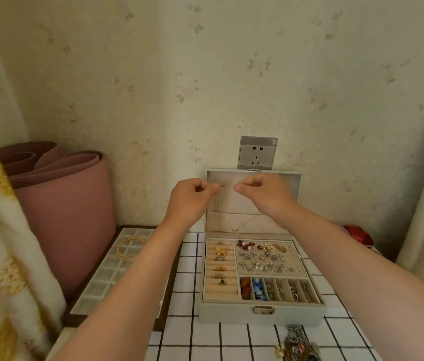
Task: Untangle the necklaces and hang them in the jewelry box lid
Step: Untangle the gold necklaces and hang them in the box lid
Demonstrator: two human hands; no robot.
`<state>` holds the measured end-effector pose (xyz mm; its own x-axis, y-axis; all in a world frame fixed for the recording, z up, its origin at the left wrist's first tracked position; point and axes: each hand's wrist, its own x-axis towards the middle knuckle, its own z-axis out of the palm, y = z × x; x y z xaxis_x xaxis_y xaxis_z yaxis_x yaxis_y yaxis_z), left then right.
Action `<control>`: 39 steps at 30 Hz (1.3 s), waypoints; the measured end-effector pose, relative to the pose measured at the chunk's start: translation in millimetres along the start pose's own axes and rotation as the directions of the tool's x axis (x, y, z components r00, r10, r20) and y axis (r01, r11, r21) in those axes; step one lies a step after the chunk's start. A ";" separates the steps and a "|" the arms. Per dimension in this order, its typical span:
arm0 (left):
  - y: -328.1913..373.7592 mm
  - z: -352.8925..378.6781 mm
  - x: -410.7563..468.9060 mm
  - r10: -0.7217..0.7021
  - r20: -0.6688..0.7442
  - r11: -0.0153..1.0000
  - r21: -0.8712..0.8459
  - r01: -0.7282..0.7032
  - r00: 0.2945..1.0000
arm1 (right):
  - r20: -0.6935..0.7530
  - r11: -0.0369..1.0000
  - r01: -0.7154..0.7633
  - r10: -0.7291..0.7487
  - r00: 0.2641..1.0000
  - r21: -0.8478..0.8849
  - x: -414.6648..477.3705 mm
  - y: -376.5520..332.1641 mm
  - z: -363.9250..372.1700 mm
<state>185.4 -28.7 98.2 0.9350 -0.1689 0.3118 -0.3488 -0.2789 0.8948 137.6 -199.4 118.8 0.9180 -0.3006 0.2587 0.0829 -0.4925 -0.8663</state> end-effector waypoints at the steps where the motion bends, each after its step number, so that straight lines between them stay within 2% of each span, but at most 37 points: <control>1: -5.4 4.1 5.4 0.009 -0.032 1.000 0.026 -0.008 0.999 | -0.049 1.000 0.005 -0.006 0.999 -0.005 7.5 5.6 6.2; 5: -18.8 21.9 20.4 0.012 -0.131 0.993 0.120 0.003 0.991 | -0.241 0.999 0.024 -0.033 0.970 -0.039 32.0 25.9 30.4; 9: -24.7 35.3 29.3 -0.049 -0.181 0.986 0.148 0.077 0.982 | -0.379 0.998 0.011 -0.031 0.925 -0.054 43.9 36.9 48.4; 12: -25.0 39.8 31.4 -0.071 -0.212 0.979 0.171 0.108 0.975 | -0.445 0.998 -0.002 -0.024 0.895 -0.058 49.2 40.9 57.7; 15: -24.7 41.2 32.6 -0.075 -0.226 0.961 0.244 0.131 0.971 | -0.446 0.997 -0.025 -0.012 0.895 -0.077 50.9 45.8 62.0; 19: -27.9 41.6 29.6 -0.082 -0.205 0.947 0.289 0.140 0.975 | -0.390 0.988 -0.076 0.017 0.921 -0.138 45.1 51.9 60.9; 23: -30.1 36.5 23.8 -0.101 -0.116 0.960 0.250 0.128 0.988 | -0.262 0.985 -0.127 0.092 0.961 -0.118 33.3 51.1 58.8; 26: -29.6 30.2 23.4 -0.156 0.032 0.980 0.128 0.151 0.987 | -0.111 0.978 -0.168 0.154 0.982 -0.125 23.9 47.3 59.5; 28: -27.2 25.3 21.8 -0.196 0.145 0.980 -0.005 0.199 0.970 | 0.014 0.976 -0.211 0.213 0.977 -0.061 17.2 41.2 59.0; 30: -25.0 20.0 21.3 -0.189 0.228 0.976 -0.059 0.208 0.955 | 0.136 0.958 -0.286 0.279 0.951 0.030 11.0 37.1 59.5; 34: -20.8 10.9 18.8 -0.145 0.314 0.988 -0.004 0.154 0.938 | 0.299 0.927 -0.360 0.316 0.900 0.107 4.0 34.3 60.2; 39: -24.0 7.3 14.7 -0.103 0.332 0.985 0.168 0.049 0.938 | 0.299 0.967 -0.248 0.253 0.920 -0.054 -5.1 35.0 53.5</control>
<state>207.1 -31.4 79.0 0.8914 -0.4433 0.0941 -0.3084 -0.4414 0.8426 156.6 -171.4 64.3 0.9816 -0.1573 -0.1086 -0.1687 -0.4459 -0.8790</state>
